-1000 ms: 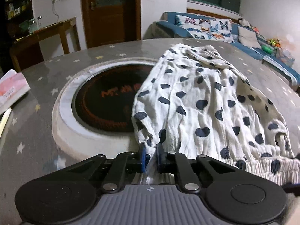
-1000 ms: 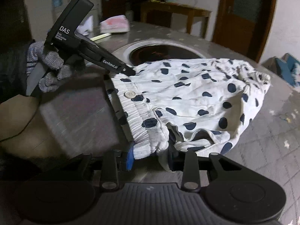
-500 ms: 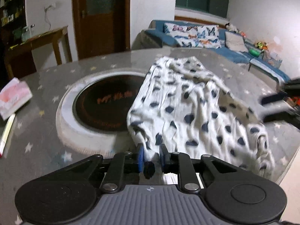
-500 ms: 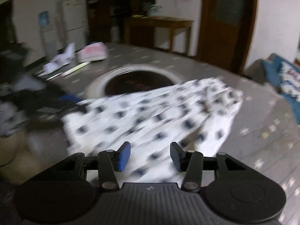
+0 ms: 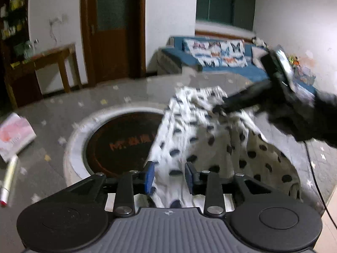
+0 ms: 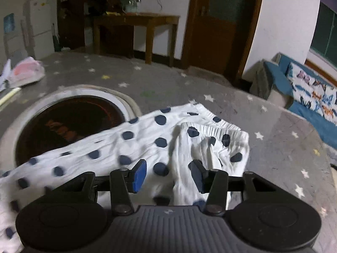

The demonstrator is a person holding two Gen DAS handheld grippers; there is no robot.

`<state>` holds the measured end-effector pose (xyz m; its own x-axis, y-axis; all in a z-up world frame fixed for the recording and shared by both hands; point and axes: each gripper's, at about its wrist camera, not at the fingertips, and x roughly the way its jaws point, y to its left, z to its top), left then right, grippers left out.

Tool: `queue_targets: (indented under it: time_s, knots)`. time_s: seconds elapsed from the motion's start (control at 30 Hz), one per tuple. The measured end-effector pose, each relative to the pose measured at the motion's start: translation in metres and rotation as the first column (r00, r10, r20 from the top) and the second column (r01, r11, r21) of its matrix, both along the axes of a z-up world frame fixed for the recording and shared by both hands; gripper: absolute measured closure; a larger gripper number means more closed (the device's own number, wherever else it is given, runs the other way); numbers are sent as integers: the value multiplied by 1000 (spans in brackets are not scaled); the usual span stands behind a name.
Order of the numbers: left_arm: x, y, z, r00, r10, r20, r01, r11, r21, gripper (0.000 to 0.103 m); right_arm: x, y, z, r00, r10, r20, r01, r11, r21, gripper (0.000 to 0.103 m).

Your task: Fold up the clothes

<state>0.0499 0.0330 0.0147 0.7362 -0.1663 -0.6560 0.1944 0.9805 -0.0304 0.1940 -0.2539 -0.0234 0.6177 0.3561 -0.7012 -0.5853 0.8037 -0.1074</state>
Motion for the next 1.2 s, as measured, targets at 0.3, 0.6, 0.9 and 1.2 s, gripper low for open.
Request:
queue_targets:
  time_s: [0.3, 0.6, 0.9, 1.2]
  knots:
    - [14, -16, -48, 989, -37, -144, 36, 999, -6, 68, 33, 6, -23, 999, -34, -12, 33, 998, -50, 84]
    - [11, -18, -52, 991, -52, -127, 54, 999, 10, 67, 33, -53, 9, 979, -177, 102, 182, 983, -39, 99]
    - [9, -20, -52, 992, -54, -117, 57, 998, 19, 62, 25, -148, 9, 902, -419, 102, 429, 895, -122, 96]
    - [6, -17, -49, 994, -29, -107, 32, 999, 28, 57, 17, -150, 22, 906, -416, 73, 420, 907, -43, 66]
